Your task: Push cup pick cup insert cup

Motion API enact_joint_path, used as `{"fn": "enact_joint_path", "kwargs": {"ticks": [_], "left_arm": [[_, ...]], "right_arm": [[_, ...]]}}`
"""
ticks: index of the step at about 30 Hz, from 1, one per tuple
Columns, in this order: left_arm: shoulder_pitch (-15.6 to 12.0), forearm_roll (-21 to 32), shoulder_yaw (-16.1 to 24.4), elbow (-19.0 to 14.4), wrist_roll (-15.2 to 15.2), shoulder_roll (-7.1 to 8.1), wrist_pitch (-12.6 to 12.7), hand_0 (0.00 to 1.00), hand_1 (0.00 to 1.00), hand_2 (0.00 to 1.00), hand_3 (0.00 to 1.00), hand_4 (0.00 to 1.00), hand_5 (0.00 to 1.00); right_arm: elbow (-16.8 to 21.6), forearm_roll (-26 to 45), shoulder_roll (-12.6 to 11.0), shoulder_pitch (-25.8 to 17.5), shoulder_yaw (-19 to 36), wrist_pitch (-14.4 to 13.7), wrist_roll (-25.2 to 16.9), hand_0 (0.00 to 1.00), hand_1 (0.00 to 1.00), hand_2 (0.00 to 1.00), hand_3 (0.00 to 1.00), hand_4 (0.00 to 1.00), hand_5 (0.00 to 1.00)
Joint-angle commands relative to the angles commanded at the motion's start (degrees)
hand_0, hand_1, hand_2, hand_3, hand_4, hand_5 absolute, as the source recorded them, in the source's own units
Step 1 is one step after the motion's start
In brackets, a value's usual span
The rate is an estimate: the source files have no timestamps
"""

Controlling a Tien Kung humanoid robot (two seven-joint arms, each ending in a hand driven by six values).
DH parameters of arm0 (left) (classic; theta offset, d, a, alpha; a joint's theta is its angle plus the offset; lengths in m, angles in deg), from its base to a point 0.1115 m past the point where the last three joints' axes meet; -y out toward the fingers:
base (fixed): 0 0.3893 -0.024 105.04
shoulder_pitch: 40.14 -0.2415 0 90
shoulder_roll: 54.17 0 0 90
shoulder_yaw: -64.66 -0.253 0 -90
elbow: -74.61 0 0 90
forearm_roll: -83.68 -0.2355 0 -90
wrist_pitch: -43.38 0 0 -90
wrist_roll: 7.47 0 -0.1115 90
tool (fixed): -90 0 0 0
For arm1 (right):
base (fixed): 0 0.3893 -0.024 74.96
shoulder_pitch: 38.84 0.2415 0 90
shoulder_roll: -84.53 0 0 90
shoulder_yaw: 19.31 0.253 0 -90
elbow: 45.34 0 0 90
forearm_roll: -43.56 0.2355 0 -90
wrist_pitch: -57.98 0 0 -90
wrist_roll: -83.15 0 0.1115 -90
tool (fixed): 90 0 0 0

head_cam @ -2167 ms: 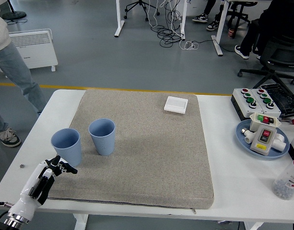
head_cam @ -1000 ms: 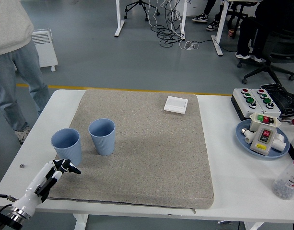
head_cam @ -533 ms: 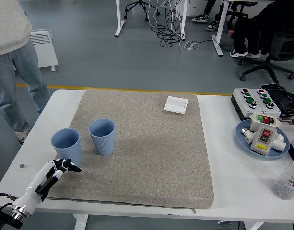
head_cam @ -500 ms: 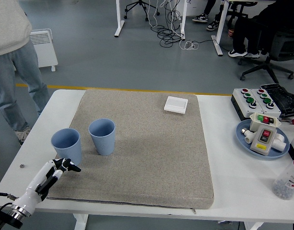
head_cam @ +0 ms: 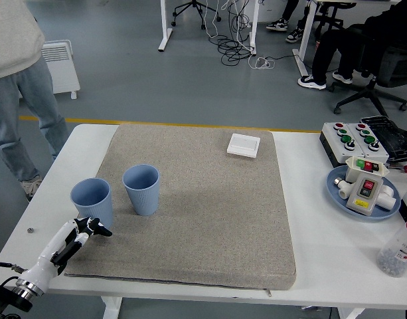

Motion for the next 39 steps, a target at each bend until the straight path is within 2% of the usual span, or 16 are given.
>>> {"fn": "enact_joint_path", "kwargs": {"ticks": [22, 39], "left_arm": [[2.6, 0.5, -2.1, 1.4, 0.4, 0.2, -0.2, 0.622, 0.568, 0.508, 0.445, 0.644, 0.911], [6.5, 0.7, -4.9, 4.6, 0.6, 0.33, -0.4, 0.624, 0.573, 0.509, 0.449, 0.643, 0.905]], "right_arm": [[0.0, 0.1, 0.0, 0.0, -0.2, 0.0, 0.0, 0.764, 0.659, 0.701, 0.622, 0.188, 0.629], [0.0, 0.2, 0.2, -0.1, -0.3, 0.0, 0.0, 0.763, 0.659, 0.701, 0.622, 0.189, 0.628]]}}
